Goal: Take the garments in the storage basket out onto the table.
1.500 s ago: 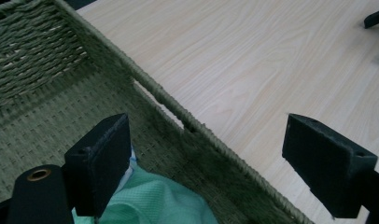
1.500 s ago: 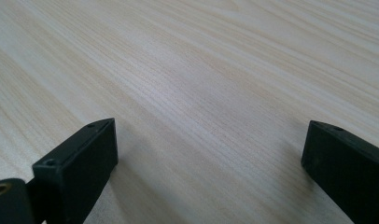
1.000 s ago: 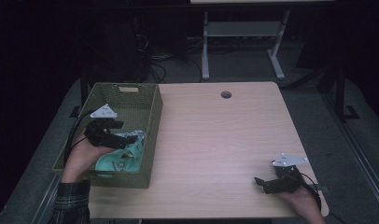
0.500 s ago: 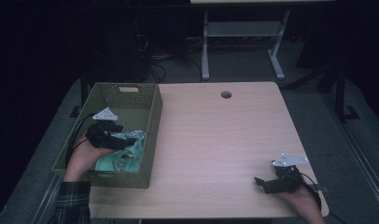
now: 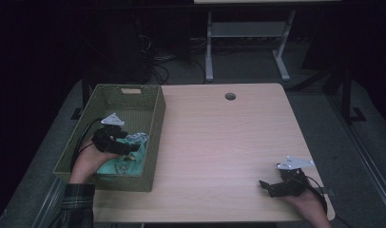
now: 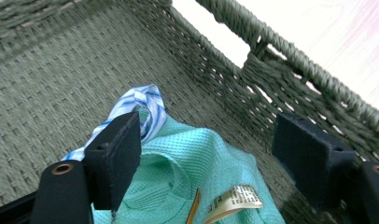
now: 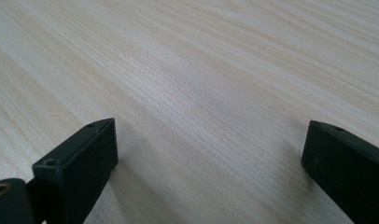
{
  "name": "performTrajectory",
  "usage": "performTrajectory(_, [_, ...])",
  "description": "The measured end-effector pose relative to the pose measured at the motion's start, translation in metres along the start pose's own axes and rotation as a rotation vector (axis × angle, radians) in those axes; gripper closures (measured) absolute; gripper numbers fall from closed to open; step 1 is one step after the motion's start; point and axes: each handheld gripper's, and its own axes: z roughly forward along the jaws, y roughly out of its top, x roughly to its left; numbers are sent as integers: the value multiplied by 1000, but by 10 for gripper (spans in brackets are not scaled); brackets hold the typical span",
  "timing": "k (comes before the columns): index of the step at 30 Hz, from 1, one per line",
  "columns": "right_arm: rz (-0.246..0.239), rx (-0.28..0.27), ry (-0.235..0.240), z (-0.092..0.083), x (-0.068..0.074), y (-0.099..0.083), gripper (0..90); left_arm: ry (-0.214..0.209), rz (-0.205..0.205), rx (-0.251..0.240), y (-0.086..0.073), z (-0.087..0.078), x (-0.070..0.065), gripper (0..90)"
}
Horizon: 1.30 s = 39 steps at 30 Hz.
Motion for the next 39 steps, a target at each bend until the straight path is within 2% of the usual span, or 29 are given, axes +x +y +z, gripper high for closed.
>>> performTrajectory(1, [0,1,0,0,0,0,32,-4,-5,4,0,1,-1,239])
performTrajectory(4, [0,1,0,0,0,0,32,-2,13,25,-1,5,0,246])
performTrajectory(7, [0,0,0,0,0,0,32,-13,17,45,-3,11,0,255])
performTrajectory(19, [0,0,0,0,0,0,32,-16,22,111,-9,23,3,283])
performTrajectory(26, [0,1,0,0,0,0,32,-31,1,147,-11,28,4,323])
performTrajectory(35, [0,0,0,0,0,0,32,-41,15,182,-13,32,4,485])
performTrajectory(38, [1,1,-1,0,0,0,32,-50,23,192,-13,32,4,601])
performTrajectory(39, [1,1,-1,0,0,0,32,-54,25,193,-13,32,4,601])
